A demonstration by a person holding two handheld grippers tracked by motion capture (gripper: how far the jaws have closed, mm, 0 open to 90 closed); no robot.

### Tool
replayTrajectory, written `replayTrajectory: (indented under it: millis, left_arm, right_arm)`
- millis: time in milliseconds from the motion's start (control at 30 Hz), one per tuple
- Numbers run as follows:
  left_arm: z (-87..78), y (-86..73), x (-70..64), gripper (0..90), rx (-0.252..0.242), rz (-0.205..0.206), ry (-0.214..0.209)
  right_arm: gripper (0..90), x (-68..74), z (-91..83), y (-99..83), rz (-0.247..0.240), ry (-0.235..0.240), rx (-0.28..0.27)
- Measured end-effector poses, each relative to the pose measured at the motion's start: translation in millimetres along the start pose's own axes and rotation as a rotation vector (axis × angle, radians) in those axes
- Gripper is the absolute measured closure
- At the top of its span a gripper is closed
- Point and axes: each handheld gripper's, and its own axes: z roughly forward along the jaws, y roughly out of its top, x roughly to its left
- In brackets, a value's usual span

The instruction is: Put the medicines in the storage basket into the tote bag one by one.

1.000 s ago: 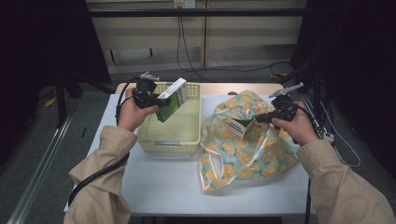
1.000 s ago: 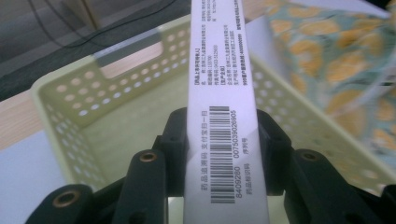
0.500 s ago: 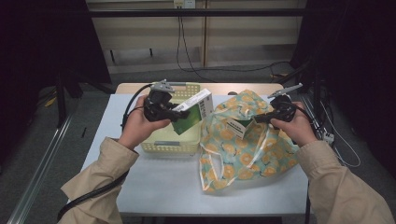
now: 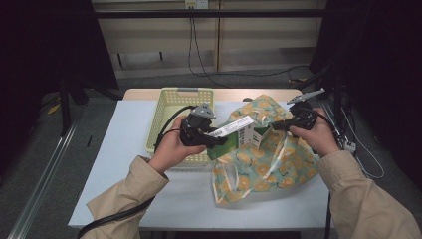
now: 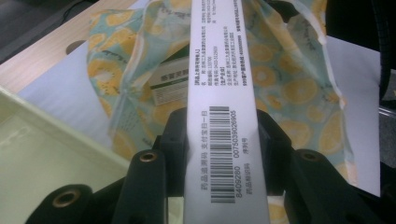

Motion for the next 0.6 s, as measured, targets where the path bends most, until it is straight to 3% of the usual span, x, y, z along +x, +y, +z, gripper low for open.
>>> replayTrajectory:
  millis: [300,400,500,600]
  left_arm:
    - [22.0,2.8,-17.7,62.6,0.015,0.029,-0.045]
    - [33.0,1.1,-22.9,62.7,0.053,0.034,-0.026]
    - [45.2,-2.5,-26.6,62.6,0.062,0.042,-0.052]
    - [58.7,-4.8,-31.2,62.6,0.094,0.036,-0.042]
  right_arm:
    - [89.1,-0.8,-6.5,2.2,-0.001,-0.001,-0.011]
    - [89.1,0.1,-7.5,3.1,-0.004,0.002,-0.012]
    - [89.1,1.6,-8.4,3.7,-0.005,0.003,-0.014]
    - [89.1,3.5,-8.1,4.4,-0.013,0.008,-0.017]
